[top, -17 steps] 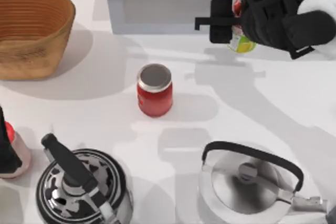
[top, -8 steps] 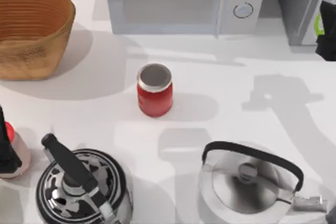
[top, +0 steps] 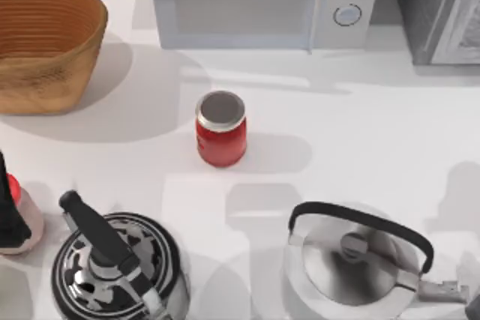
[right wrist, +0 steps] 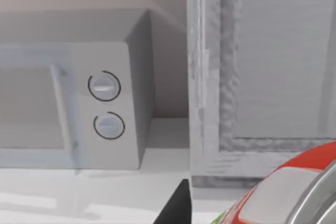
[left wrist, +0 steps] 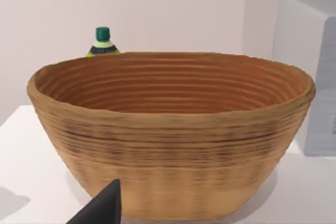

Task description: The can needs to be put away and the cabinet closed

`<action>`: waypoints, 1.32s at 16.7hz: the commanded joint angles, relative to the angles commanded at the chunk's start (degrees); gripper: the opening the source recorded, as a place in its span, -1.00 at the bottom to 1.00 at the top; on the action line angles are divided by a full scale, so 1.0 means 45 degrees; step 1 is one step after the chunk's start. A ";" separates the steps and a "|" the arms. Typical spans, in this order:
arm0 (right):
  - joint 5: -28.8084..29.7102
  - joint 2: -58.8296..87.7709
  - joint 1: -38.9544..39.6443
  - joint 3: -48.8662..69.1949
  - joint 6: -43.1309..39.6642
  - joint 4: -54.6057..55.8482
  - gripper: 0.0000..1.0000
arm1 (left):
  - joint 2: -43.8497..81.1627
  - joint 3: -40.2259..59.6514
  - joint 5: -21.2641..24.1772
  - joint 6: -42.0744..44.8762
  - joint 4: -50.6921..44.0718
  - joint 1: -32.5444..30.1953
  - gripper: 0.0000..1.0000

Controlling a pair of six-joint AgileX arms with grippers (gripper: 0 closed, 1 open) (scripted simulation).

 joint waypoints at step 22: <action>0.0538 0.2402 -0.0546 0.5636 -0.0328 -0.0908 -1.00 | 0.0000 0.0000 0.0000 0.0000 0.0000 0.0000 1.00</action>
